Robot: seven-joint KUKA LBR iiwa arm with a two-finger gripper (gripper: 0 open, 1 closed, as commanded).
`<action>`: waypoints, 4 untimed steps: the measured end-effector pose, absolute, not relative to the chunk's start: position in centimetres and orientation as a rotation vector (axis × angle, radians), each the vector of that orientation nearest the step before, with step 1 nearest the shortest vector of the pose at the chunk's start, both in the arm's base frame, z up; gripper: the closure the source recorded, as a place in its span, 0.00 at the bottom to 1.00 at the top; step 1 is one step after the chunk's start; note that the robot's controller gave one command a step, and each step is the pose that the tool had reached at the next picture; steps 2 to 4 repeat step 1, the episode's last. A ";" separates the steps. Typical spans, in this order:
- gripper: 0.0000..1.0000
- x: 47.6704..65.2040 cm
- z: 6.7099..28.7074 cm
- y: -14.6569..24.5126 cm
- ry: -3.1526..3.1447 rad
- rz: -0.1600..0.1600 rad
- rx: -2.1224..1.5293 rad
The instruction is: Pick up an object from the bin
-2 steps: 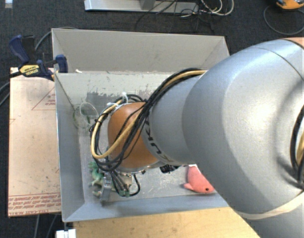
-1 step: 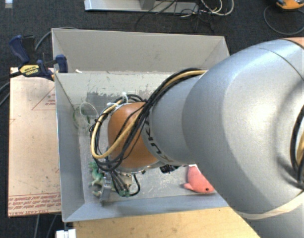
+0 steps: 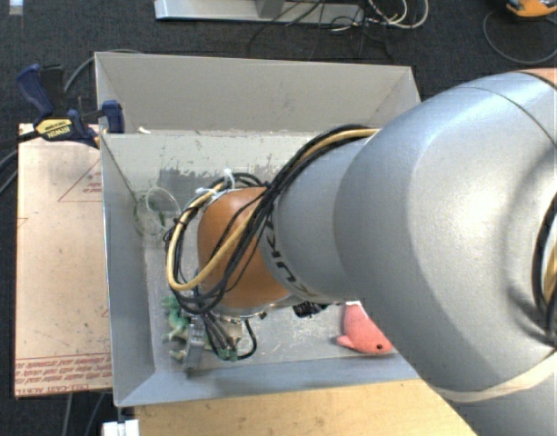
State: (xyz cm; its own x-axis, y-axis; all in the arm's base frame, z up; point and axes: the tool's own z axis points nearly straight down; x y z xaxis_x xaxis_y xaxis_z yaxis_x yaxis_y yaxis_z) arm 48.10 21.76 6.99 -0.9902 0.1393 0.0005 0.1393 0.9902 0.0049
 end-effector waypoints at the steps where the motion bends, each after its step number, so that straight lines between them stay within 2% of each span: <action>1: 1.00 47.8 8.1 21.6 -3.124 0.000 -0.219; 4: 1.00 47.8 8.1 21.6 -3.124 0.000 -0.219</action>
Offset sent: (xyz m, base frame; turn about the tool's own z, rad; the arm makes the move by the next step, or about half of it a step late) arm -0.0001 0.0000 0.0568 0.0000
